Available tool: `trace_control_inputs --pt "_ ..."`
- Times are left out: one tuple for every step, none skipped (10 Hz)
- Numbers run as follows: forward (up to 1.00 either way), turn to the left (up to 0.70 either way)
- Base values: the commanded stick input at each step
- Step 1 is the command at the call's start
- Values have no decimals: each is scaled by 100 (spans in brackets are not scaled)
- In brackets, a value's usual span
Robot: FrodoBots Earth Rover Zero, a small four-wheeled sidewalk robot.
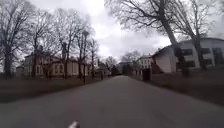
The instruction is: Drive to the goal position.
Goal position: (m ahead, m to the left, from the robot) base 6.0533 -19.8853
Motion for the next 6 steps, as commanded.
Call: trace_control_inputs --pt "100 0" --pt "100 0" --pt "100 0" --pt "100 0" --pt "100 0" --pt "100 0"
